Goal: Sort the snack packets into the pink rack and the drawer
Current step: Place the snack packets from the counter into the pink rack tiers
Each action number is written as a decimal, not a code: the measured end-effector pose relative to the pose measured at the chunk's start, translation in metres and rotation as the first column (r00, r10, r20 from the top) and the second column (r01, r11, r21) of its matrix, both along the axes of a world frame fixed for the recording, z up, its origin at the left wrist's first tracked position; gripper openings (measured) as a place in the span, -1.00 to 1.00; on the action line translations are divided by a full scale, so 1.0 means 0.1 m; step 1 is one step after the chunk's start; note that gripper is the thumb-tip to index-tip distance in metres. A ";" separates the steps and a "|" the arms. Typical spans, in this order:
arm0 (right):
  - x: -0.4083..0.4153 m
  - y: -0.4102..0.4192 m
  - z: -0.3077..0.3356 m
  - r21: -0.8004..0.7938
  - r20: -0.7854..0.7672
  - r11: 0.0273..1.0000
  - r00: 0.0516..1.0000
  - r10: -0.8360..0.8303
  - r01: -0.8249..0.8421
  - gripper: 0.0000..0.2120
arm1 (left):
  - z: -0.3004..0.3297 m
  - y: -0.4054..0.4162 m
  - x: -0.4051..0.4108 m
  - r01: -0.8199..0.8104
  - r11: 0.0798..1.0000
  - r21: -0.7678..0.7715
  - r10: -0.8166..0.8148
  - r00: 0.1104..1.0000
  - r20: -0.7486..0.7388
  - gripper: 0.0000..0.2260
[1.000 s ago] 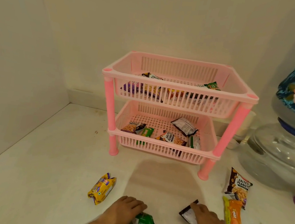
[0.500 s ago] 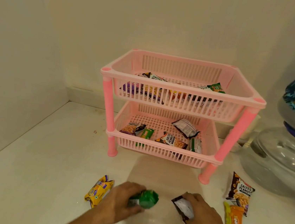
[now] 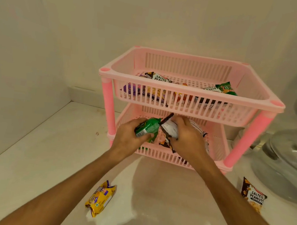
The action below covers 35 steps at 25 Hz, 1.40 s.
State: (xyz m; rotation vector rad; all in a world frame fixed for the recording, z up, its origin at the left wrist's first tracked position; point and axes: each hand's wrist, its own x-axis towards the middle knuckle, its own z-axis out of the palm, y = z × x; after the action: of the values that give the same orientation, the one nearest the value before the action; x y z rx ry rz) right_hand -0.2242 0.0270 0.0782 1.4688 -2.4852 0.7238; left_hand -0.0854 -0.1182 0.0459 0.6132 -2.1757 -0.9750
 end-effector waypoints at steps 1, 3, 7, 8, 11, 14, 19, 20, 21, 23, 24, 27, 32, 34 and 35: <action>-0.08 -0.13 -0.01 0.032 -0.007 0.999 1.000 -0.017 0.017 -0.47 | 0.03 -0.06 -0.07 -0.028 1.000 0.002 0.028 1.000 0.014 -0.52; -0.22 -0.35 -0.06 0.089 -0.001 0.995 0.999 -0.048 0.048 -0.47 | 0.07 -0.17 -0.18 -0.083 0.997 0.002 0.083 0.996 0.036 -0.55; -0.51 -0.81 -0.22 0.029 0.070 0.996 0.994 -0.082 0.081 -0.57 | 0.11 -0.36 -0.38 -0.178 0.983 0.050 0.177 0.984 0.030 -0.57; -0.56 -0.85 -0.31 0.019 0.139 0.994 0.984 -0.110 0.109 -0.64 | 0.09 -0.39 -0.42 -0.196 0.978 0.067 0.195 0.981 0.021 -0.57; -0.68 -0.87 -0.54 0.137 0.274 0.980 0.945 -0.179 0.146 -0.74 | 0.05 -0.47 -0.55 -0.244 0.967 0.073 0.242 0.970 0.035 -0.59; -0.69 -0.97 -0.56 0.165 0.272 0.970 0.937 -0.219 0.178 -0.62 | 0.00 -0.54 -0.64 -0.273 0.961 0.042 0.268 0.958 0.105 -0.58; -0.57 -0.90 -0.42 -0.036 0.290 0.985 0.945 -0.152 0.170 -0.55 | -0.12 -0.70 -0.83 -0.260 0.962 -0.085 0.272 0.939 0.209 -0.58; -0.54 -0.84 -0.44 -0.046 0.299 0.986 0.944 -0.141 0.162 -0.56 | -0.15 -0.75 -0.88 -0.252 0.963 -0.100 0.270 0.931 0.246 -0.59; -0.52 -0.76 -0.45 -0.060 0.305 0.986 0.943 -0.130 0.155 -0.56 | -0.16 -0.79 -0.92 -0.243 0.965 -0.104 0.262 0.923 0.281 -0.59; -0.46 -0.64 -0.41 -0.119 0.299 0.982 0.948 -0.106 0.148 -0.53 | -0.20 -0.85 -1.00 -0.205 0.972 -0.117 0.233 0.918 0.320 -0.55; -0.41 -0.56 -0.40 -0.158 0.290 0.979 0.954 -0.076 0.126 -0.51 | -0.22 -0.88 -1.03 -0.184 0.974 -0.131 0.218 0.917 0.333 -0.52; -0.27 -0.22 -0.43 -0.240 0.281 0.969 0.960 0.012 0.058 -0.55 | -0.29 -0.97 -1.09 -0.145 0.978 -0.151 0.193 0.903 0.385 -0.56; -0.12 0.44 -0.56 -0.207 0.268 0.977 0.963 0.001 0.056 -0.58 | -0.44 -1.12 -1.13 -0.131 0.972 -0.193 0.204 0.878 0.432 -0.62; -0.03 0.73 -0.66 -0.194 0.247 0.977 0.968 -0.033 0.083 -0.58 | -0.44 -1.10 -1.16 -0.146 0.969 -0.200 0.224 0.862 0.455 -0.64; 0.00 0.87 -0.72 -0.177 0.235 0.978 0.970 -0.065 0.108 -0.59 | -0.42 -1.06 -1.16 -0.159 0.968 -0.192 0.231 0.862 0.450 -0.65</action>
State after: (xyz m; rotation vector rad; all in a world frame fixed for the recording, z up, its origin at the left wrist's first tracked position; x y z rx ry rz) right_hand -0.2247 0.1139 0.0064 1.2660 -2.5386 1.1338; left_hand -0.2016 -0.2245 0.0041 1.0655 -2.5119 -0.5862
